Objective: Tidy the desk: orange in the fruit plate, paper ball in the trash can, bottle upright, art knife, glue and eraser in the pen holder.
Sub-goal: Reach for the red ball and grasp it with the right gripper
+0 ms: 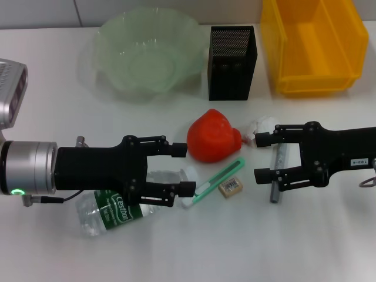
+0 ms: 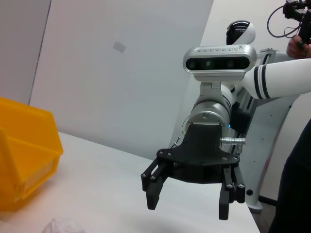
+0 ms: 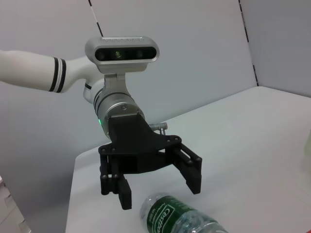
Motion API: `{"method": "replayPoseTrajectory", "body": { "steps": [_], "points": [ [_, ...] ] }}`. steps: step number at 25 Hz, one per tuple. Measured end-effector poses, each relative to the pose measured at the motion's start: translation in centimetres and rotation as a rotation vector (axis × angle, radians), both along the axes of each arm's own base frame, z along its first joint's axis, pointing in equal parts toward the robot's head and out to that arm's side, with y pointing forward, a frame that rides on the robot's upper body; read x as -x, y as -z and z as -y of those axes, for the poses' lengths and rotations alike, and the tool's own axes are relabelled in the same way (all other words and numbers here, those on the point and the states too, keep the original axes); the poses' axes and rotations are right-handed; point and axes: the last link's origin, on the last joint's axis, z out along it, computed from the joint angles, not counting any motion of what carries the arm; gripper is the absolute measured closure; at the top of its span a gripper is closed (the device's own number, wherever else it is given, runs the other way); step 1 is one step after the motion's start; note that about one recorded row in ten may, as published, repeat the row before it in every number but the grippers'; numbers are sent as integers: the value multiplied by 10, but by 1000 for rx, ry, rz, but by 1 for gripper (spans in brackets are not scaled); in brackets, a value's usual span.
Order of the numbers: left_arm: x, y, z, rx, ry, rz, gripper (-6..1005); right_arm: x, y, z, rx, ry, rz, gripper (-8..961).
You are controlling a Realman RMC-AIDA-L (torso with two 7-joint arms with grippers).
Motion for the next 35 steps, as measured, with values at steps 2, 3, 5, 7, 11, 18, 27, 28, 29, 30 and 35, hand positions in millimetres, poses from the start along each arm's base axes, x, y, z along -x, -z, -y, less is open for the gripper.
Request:
{"method": "replayPoseTrajectory", "body": {
  "steps": [2,3,5,7,11,18,27,28,29,30,35],
  "points": [
    [0,0,0,-1,0,-1,189,0,0,0,0,0,0,134],
    [0,0,-1,-1,1,-1,190,0,0,0,0,0,2,134],
    [-1,0,-1,-1,1,-1,191,0,0,0,0,0,2,134],
    [-1,0,-1,-2,2,0,193,0,0,0,0,0,3,135],
    [-1,0,-1,-2,2,0,195,-1,0,0,1,0,3,135],
    [-1,-1,-2,-6,1,2,200,-1,-1,0,-1,6,2,134],
    [-1,-1,-2,-12,4,1,205,6,-19,-13,13,88,37,134],
    [-1,-1,-2,-14,7,1,206,10,-25,-17,21,112,50,134],
    [-1,-1,-2,-15,8,1,207,15,-31,-21,29,135,64,134],
    [-1,-1,-2,-17,9,1,207,20,-35,-25,40,150,77,134],
    [-1,-1,-2,-19,9,4,211,53,-48,-52,96,202,195,134]
  ]
}}
